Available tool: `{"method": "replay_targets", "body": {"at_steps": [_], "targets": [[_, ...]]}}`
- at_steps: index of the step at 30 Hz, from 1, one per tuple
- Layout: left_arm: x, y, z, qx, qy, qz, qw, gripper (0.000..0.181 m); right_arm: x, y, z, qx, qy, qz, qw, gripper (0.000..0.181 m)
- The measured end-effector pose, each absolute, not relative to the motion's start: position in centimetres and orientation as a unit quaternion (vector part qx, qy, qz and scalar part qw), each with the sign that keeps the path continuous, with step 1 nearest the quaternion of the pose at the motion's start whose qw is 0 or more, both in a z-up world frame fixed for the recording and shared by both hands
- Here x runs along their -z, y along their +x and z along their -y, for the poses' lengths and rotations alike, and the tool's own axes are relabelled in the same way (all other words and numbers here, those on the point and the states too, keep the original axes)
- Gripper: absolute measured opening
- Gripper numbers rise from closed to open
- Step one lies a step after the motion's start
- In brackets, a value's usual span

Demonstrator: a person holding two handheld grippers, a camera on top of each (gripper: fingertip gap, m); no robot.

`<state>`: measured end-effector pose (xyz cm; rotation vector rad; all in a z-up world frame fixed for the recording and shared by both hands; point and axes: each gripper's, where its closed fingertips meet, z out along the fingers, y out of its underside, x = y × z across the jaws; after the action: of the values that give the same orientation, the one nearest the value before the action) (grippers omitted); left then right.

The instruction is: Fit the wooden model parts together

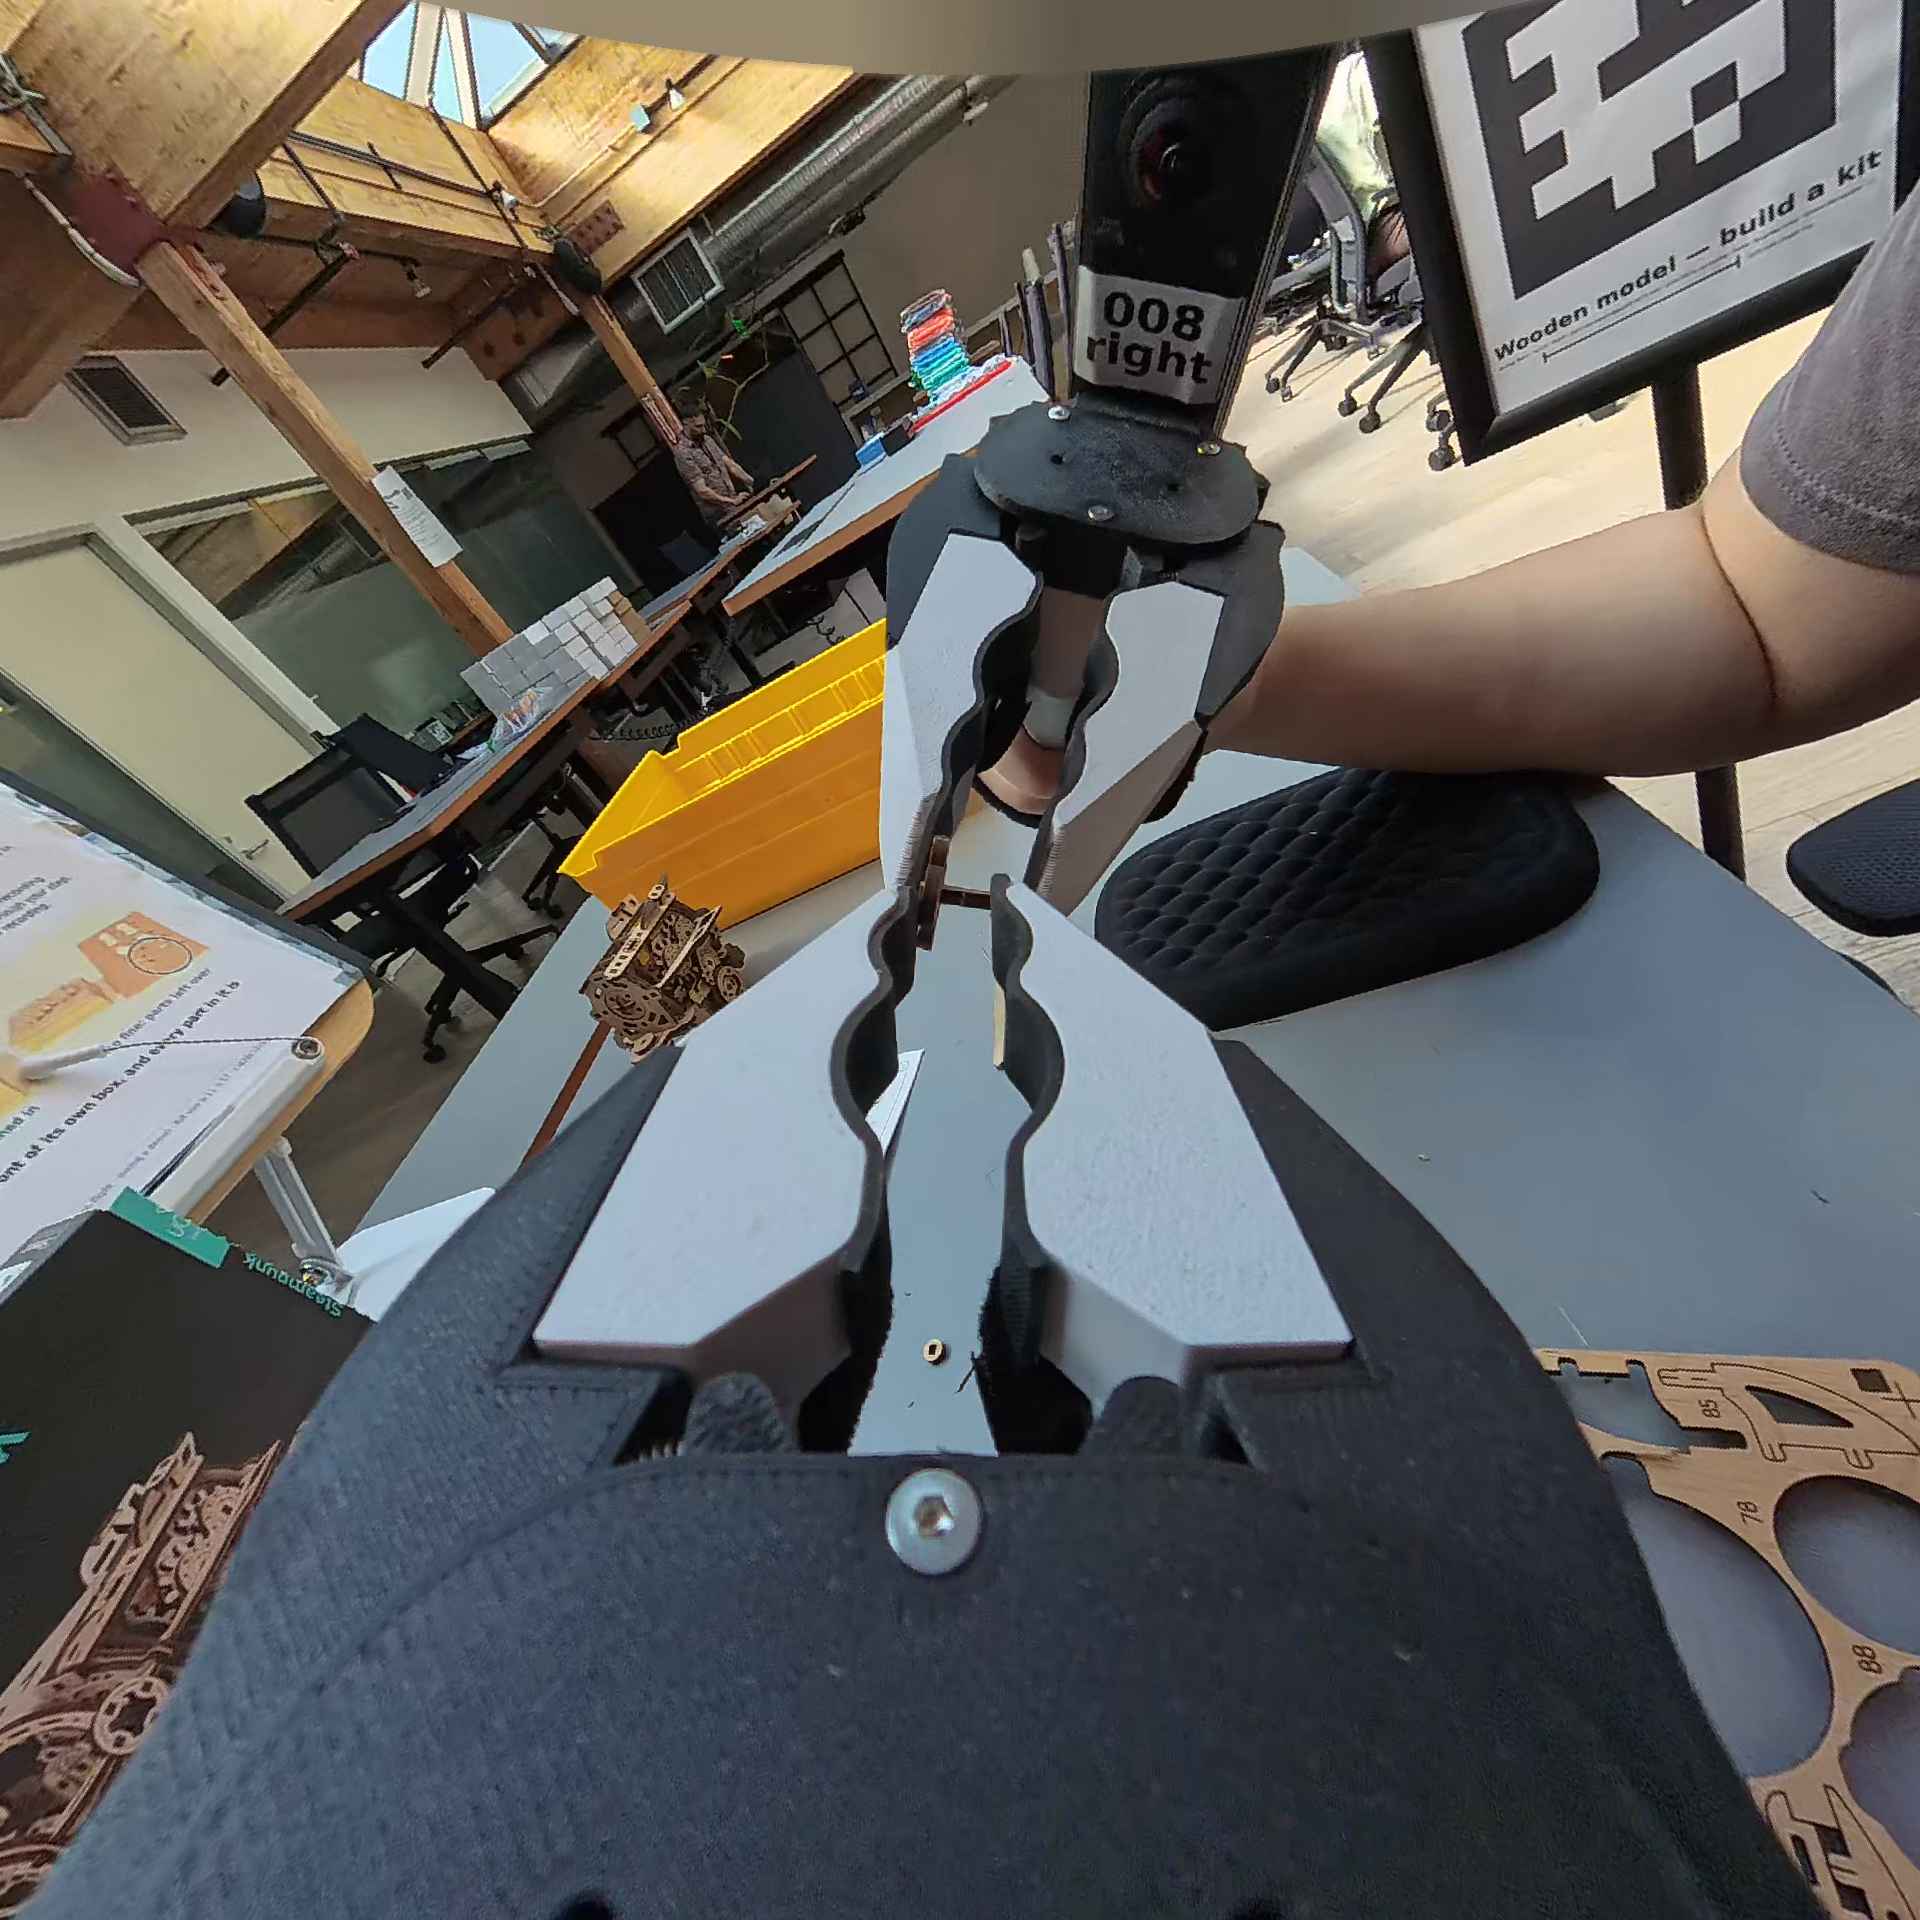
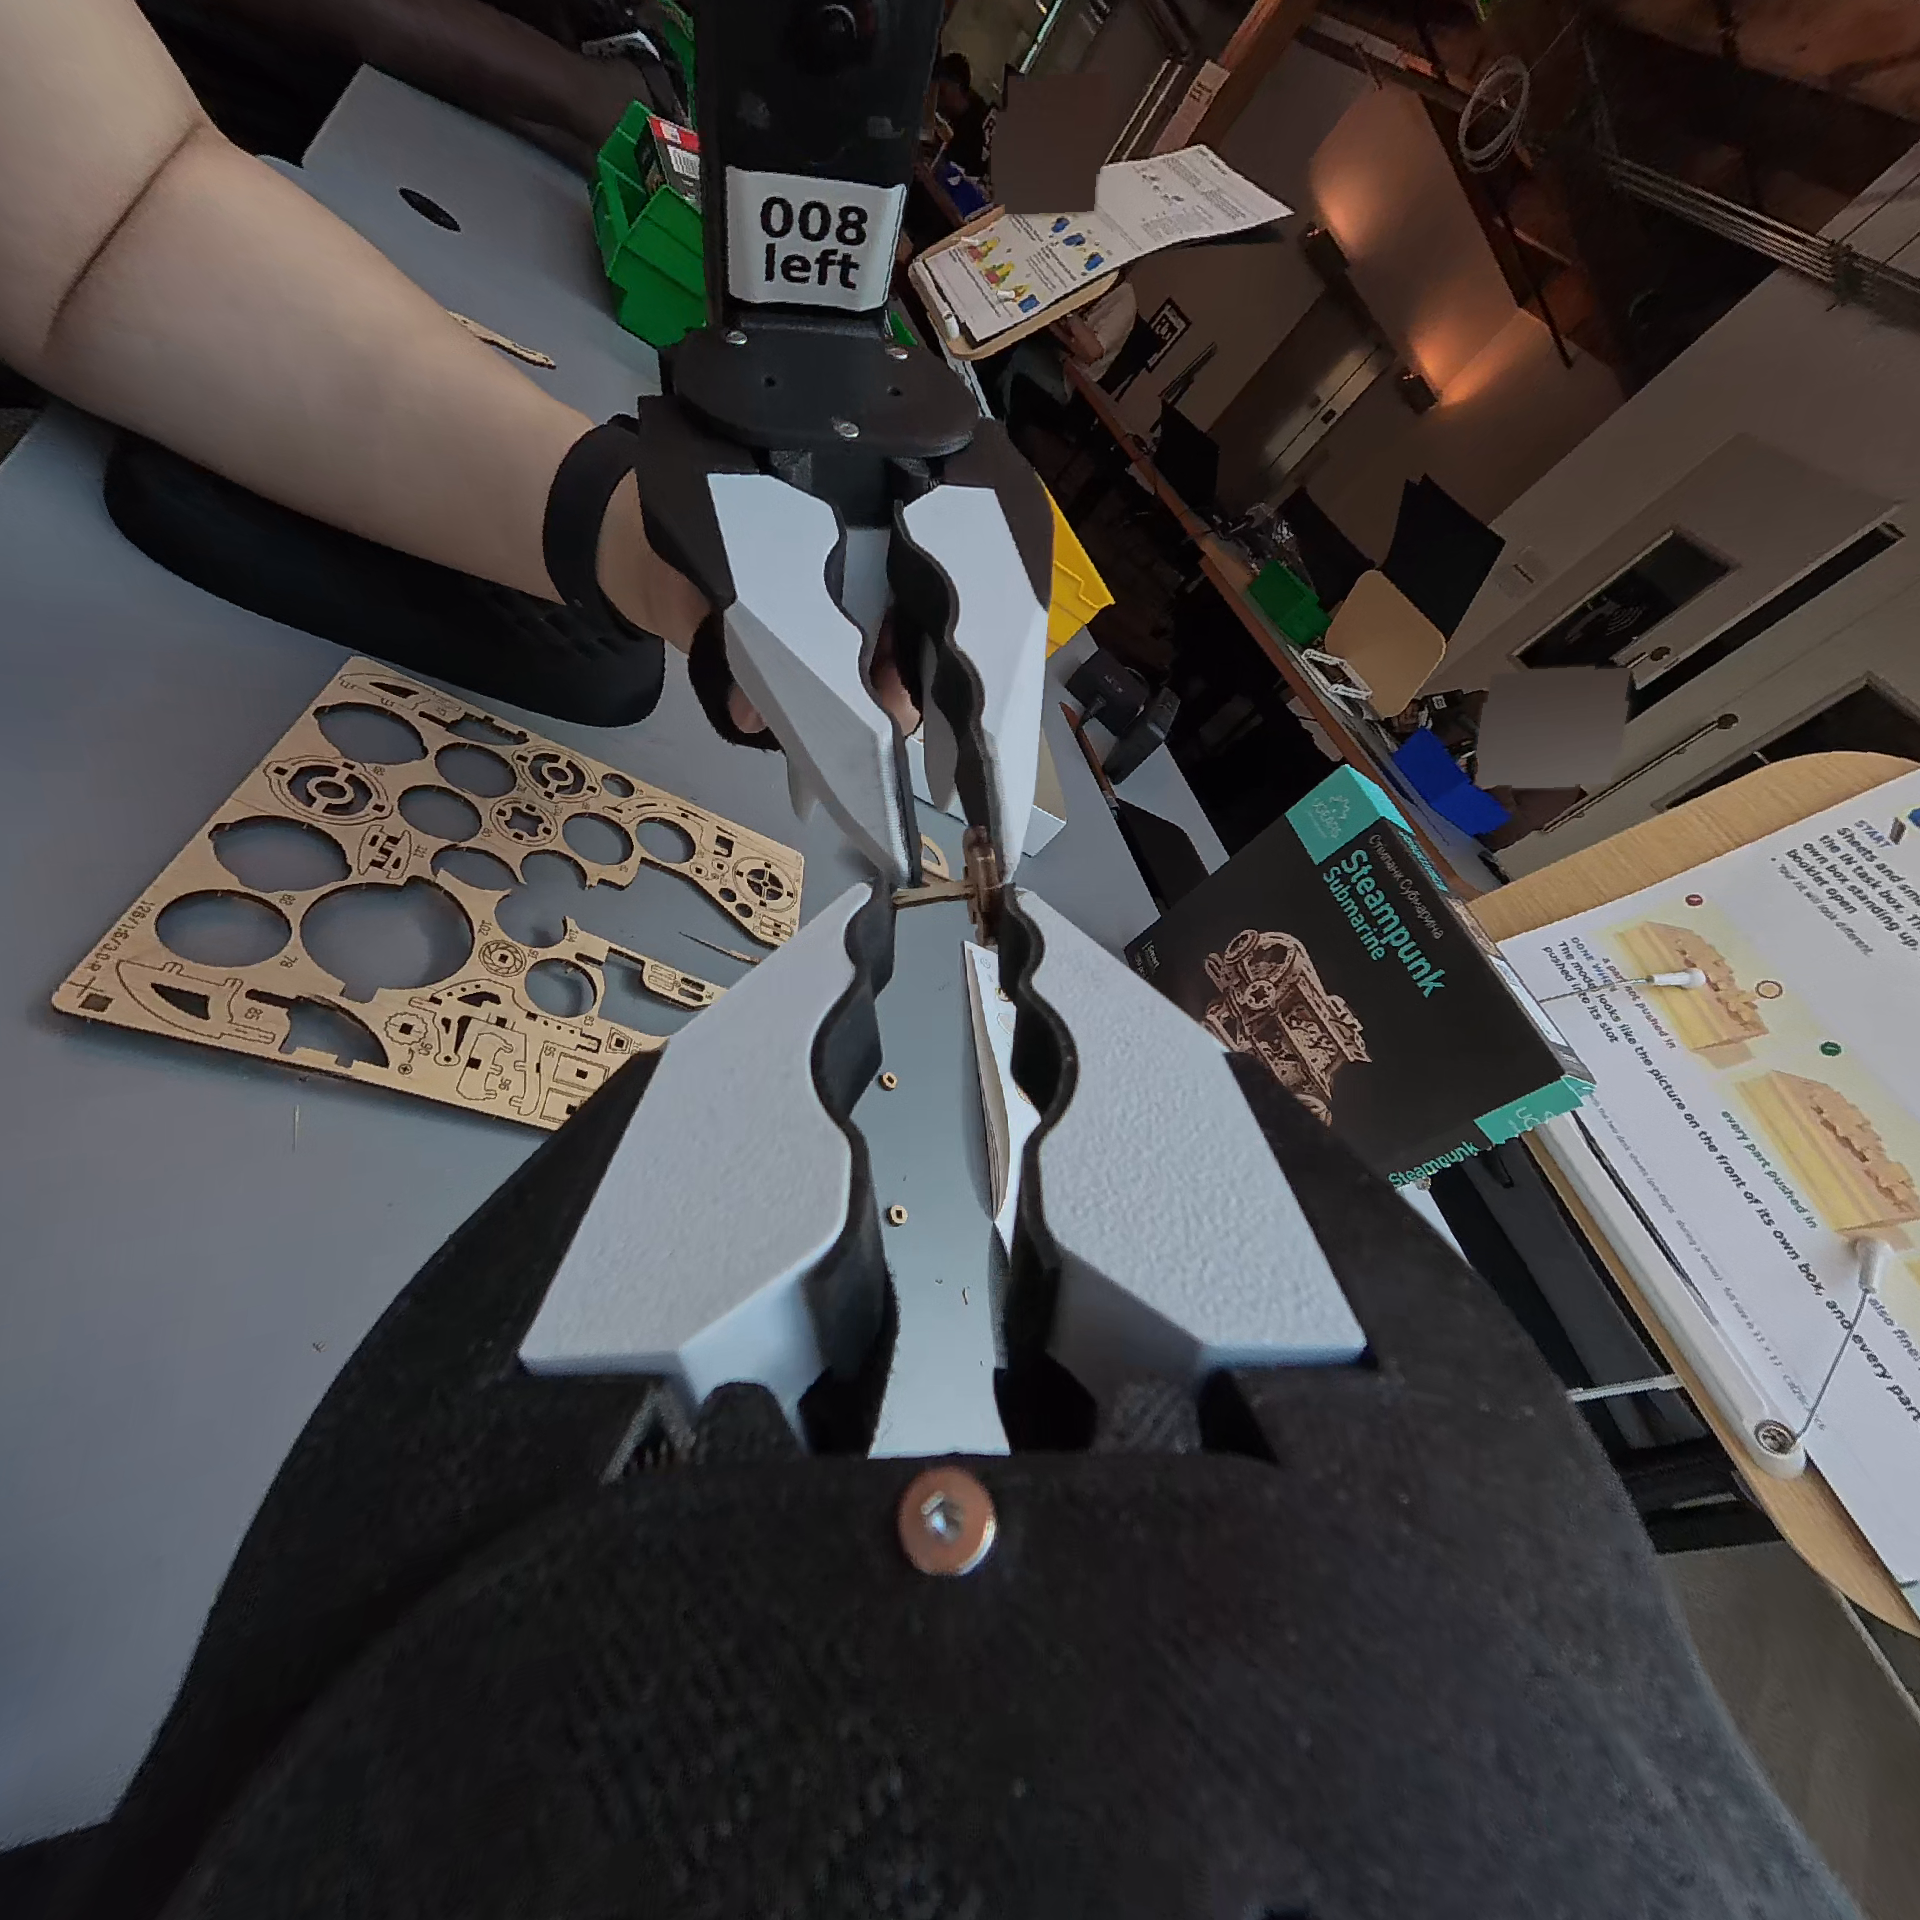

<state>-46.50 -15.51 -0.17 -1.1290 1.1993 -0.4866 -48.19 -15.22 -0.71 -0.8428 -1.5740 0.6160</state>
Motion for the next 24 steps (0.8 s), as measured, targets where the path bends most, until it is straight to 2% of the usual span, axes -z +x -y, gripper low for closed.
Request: {"method": "replay_targets", "body": {"at_steps": [2,4,7,9,15,24], "targets": [[0.0,-46.5,15.6,0.221,-0.496,-0.526,0.654,0.013,0.6,-48.2,15.2,-0.265,-0.360,0.671,0.592,0.019],[-0.1,-46.5,15.8,0.226,-0.494,-0.529,0.652,0.021,0.6,-48.1,14.9,-0.264,-0.367,0.666,0.593,0.019],[-0.3,-46.7,15.4,0.217,-0.500,-0.522,0.656,0.002,0.7,-48.1,15.4,-0.275,-0.360,0.673,0.585,0.019],[-0.1,-46.6,15.5,0.215,-0.496,-0.526,0.656,0.002,0.8,-48.1,15.6,-0.281,-0.357,0.674,0.582,0.018],[0.6,-46.5,15.3,0.209,-0.506,-0.532,0.645,0.008,1.1,-48.2,15.1,-0.276,-0.367,0.672,0.581,0.018],[-0.3,-46.5,15.0,0.237,-0.510,-0.498,0.659,0.013,-0.1,-48.1,14.7,-0.203,-0.338,0.656,0.644,0.019]]}}
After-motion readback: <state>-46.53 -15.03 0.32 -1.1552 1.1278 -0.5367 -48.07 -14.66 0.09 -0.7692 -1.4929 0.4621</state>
